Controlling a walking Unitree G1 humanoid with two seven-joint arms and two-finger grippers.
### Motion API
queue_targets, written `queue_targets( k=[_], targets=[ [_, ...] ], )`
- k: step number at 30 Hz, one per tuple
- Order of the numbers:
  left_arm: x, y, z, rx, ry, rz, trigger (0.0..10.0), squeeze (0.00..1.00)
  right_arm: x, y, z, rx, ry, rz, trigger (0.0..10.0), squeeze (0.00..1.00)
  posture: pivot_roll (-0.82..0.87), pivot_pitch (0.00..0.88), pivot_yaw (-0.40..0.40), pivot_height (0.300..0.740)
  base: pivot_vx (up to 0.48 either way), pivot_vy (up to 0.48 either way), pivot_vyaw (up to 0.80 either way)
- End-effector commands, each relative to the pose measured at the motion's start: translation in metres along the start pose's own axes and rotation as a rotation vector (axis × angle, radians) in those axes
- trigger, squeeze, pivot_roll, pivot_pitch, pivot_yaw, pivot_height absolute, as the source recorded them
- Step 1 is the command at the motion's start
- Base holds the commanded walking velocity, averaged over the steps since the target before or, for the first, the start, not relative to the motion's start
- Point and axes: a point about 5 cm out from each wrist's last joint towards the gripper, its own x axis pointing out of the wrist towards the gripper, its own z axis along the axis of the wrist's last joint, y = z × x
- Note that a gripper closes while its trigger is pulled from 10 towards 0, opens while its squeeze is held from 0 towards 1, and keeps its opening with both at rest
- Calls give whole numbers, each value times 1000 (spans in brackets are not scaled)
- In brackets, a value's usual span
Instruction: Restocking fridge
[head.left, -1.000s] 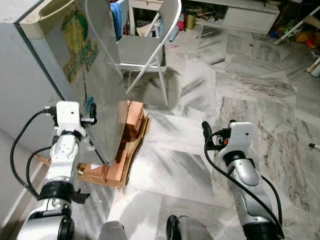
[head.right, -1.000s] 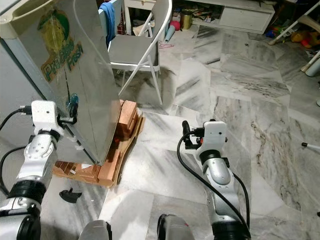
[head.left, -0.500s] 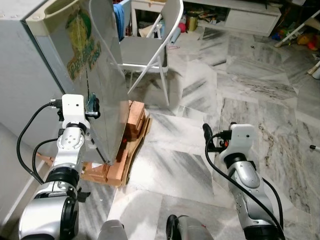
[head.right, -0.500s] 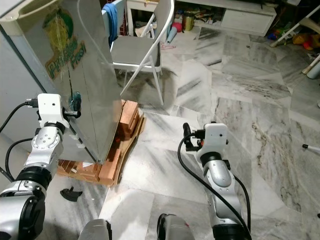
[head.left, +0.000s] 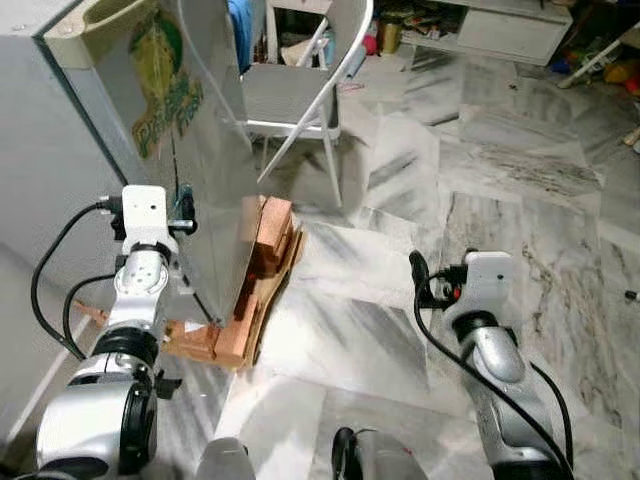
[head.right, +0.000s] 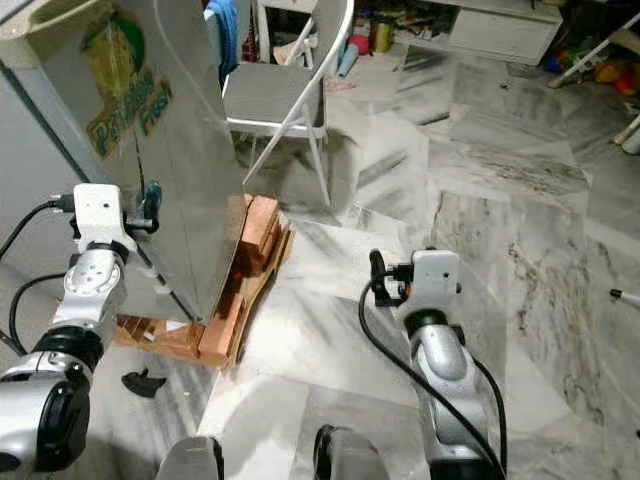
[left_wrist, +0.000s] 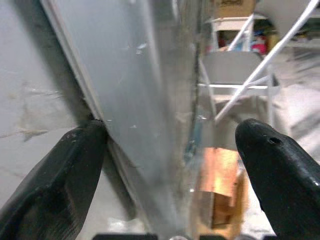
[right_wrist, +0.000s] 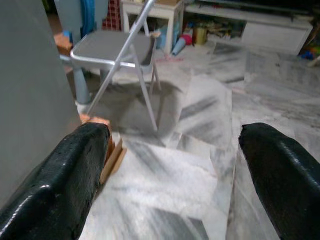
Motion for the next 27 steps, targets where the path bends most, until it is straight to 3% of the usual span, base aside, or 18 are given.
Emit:
queue_targets(
  k=[1,3,6,7,10,12,14,15,17,18,20,21,22,24,27],
  targets=[
    [4,-33,14,17,-69,-184,10000,0,-1,-1,0,-2,11,-4,10000,0,-20,145,-31,740,0,0,0],
    [1,-56,18,5,-95,-282,10000,0,-1,-1,-1,-6,16,-5,10000,0,-18,147,-32,740,0,0,0],
    [-20,-120,34,-27,-190,-571,10000,0,0,-1,-3,-16,35,0,10000,0,-9,148,-37,740,0,0,0],
    [-20,-120,34,-27,-190,-571,10000,0,0,-1,-3,-16,35,0,10000,0,-9,148,-37,740,0,0,0],
    [-53,-170,50,26,-333,-833,10000,0,1,0,-6,-23,56,9,10000,0,-4,145,-43,740,0,0,0],
    [-68,-187,54,29,-371,-930,10000,0,3,2,-6,-27,63,17,10000,0,-10,140,-38,740,0,0,0],
    [-62,-180,50,25,-345,-901,10000,0,3,3,-6,-26,62,17,10000,0,-11,139,-37,740,0,0,0],
    [-49,-163,42,36,-306,-830,10000,0,3,3,-5,-21,60,10,10000,0,-11,138,-31,740,0,0,0],
    [-39,-145,36,32,-261,-757,10000,0,2,2,-6,-16,58,4,10000,0,-8,138,-31,740,0,0,0],
    [-34,-125,32,39,-231,-695,10000,0,1,2,-6,-12,57,2,10000,0,-4,139,-30,740,0,0,0],
    [-33,-112,29,55,-217,-673,10000,0,1,3,-6,-11,56,3,10000,0,0,141,-29,740,0,0,0],
    [-33,-98,26,73,-206,-650,10000,0,1,3,-6,-9,54,5,10000,0,6,143,-28,740,0,0,0],
    [-33,-98,26,73,-206,-650,10000,0,1,3,-6,-9,54,5,10000,0,6,143,-28,740,0,0,0],
    [-37,-68,21,66,-181,-559,10000,0,2,4,-5,-6,51,11,10000,0,15,146,-28,740,0,-431,0],
    [-44,-45,11,67,-152,-476,10000,0,2,5,-5,-8,48,16,10000,0,23,153,-32,740,0,-460,0]
  ],
)
